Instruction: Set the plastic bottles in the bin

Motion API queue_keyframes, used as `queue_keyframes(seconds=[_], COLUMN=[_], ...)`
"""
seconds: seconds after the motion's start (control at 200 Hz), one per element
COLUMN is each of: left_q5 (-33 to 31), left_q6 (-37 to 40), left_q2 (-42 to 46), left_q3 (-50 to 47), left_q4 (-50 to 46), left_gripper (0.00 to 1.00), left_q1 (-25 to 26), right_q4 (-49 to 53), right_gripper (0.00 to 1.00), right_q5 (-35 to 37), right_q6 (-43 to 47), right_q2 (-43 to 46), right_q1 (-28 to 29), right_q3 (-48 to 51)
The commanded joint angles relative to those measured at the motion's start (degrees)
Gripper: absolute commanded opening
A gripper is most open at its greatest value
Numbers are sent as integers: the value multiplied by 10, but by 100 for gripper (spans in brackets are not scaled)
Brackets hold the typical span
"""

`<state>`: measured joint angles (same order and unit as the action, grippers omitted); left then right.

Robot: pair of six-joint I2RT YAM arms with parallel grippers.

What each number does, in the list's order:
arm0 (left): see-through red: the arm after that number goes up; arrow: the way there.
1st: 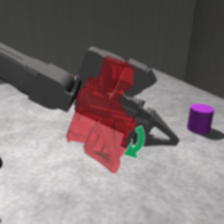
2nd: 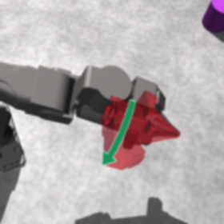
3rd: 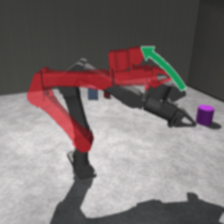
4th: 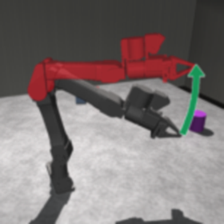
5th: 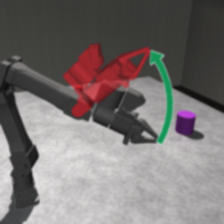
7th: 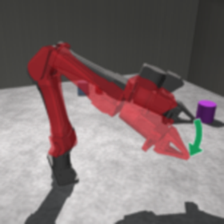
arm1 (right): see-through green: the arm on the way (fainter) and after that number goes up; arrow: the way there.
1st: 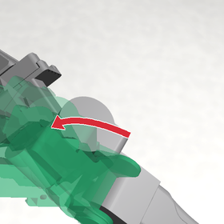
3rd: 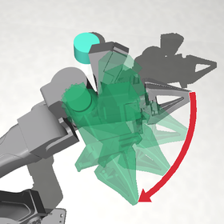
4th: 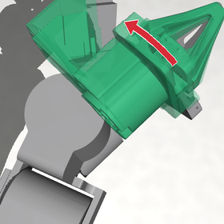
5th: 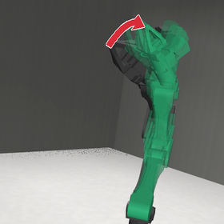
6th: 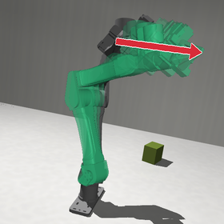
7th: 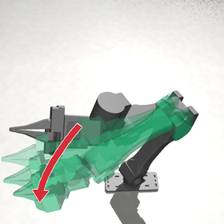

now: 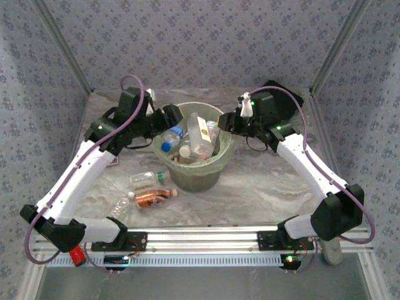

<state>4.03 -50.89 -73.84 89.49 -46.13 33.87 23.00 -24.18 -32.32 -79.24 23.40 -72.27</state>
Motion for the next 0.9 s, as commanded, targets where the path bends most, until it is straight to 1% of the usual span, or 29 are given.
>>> queue_keyframes(seconds=[0.0, 0.115, 0.21, 0.37, 0.45, 0.535, 0.66, 0.72, 0.78, 0.895], left_q5=[-1, -1, 1, 9, 18, 16, -7, -18, -12, -7], left_q6=[23, 34, 36, 22, -2, -28, -63, -77, -92, -135], left_q2=[12, 18, 28, 36, 35, 29, -1, -28, -57, -114], left_q3=[20, 20, 10, -33, -70, -110, -152, -164, -174, -196], left_q4=[-7, -8, -6, 4, 23, 50, 69, 96, 113, 157], left_gripper=[74, 73, 73, 74, 77, 79, 82, 84, 89, 91], left_q1=[-5, -24, -58, -152, -199, -235, -268, -283, -297, -309], right_q4=[17, 18, 19, 23, 24, 24, 22, 23, 23, 23], right_gripper=[49, 52, 55, 58, 59, 59, 60, 60, 60, 60], right_q5=[8, 4, 1, 4, 4, 5, 5, 5, 4, 5], right_q6=[9, 11, 13, 16, 17, 17, 16, 16, 16, 17], right_q2=[17, 22, 29, 35, 35, 36, 35, 34, 33, 34], right_q1=[4, 5, 7, 9, 9, 10, 10, 10, 11, 12], right_q3=[-15, -23, -27, -30, -29, -27, -24, -23, -23, -21])
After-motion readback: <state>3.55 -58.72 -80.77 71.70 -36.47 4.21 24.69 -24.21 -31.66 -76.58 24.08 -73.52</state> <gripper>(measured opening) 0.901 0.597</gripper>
